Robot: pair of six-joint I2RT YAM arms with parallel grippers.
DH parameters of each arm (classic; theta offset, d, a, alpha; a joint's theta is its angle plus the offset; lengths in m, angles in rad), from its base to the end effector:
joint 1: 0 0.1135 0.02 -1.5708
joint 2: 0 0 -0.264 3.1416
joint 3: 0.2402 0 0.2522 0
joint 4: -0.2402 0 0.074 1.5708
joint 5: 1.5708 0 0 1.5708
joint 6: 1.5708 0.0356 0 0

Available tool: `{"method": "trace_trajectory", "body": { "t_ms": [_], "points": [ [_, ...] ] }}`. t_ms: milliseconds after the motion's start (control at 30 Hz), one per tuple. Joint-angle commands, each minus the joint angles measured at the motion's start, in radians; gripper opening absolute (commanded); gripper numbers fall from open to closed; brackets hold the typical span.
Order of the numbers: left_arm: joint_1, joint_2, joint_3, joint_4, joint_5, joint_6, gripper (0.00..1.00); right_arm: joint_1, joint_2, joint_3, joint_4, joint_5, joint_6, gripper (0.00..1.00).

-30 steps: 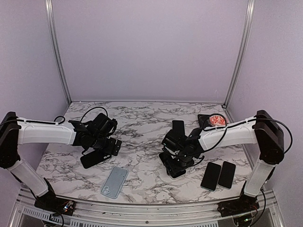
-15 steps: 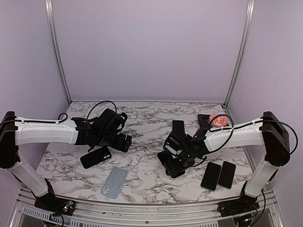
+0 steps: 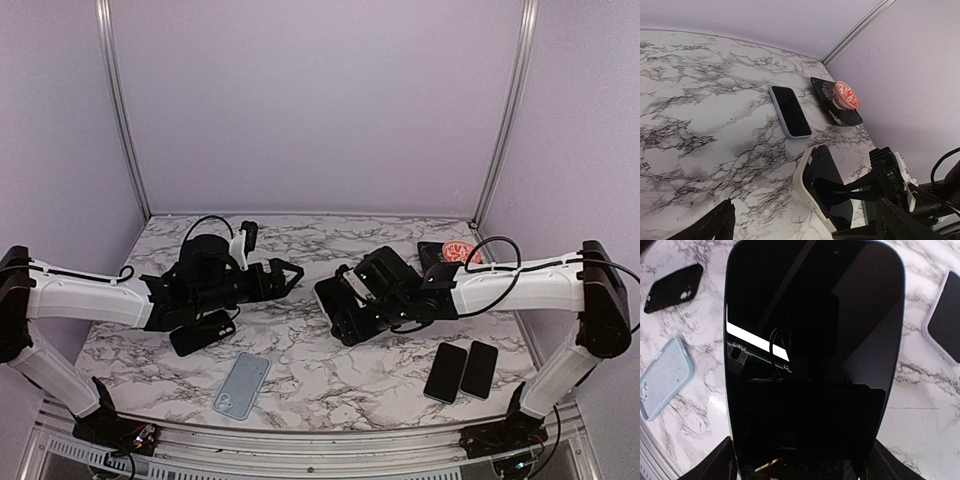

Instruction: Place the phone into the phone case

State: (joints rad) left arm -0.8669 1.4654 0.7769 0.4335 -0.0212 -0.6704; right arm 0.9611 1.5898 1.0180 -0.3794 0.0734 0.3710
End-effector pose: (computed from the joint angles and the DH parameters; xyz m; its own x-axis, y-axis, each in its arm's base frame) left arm 0.2113 -0.2477 0.2391 -0.5932 -0.2610 -0.7616 0.4854 0.6387 -0.5970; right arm 0.1894 0.2666 0.2062 -0.7220 -0.4023 -0.5628 -0.5702 0.8067 0.1549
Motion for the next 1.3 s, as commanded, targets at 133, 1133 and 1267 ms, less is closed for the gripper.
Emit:
{"method": "trace_trajectory", "body": {
  "t_ms": [133,1133,1267],
  "points": [
    [-0.023,0.083,0.06,0.274,0.069,-0.114,0.95,0.028,-0.106,0.076,0.263,0.029,-0.059,0.0],
    [-0.181,-0.106,0.198,0.028,0.247,0.54,0.0,-0.051,-0.472,-0.083,0.319,-0.382,-0.379,0.99],
    [-0.21,-0.162,0.203,0.031,0.377,0.605,0.0,-0.053,-0.536,-0.081,0.303,-0.674,-0.506,0.99]
  ]
}}
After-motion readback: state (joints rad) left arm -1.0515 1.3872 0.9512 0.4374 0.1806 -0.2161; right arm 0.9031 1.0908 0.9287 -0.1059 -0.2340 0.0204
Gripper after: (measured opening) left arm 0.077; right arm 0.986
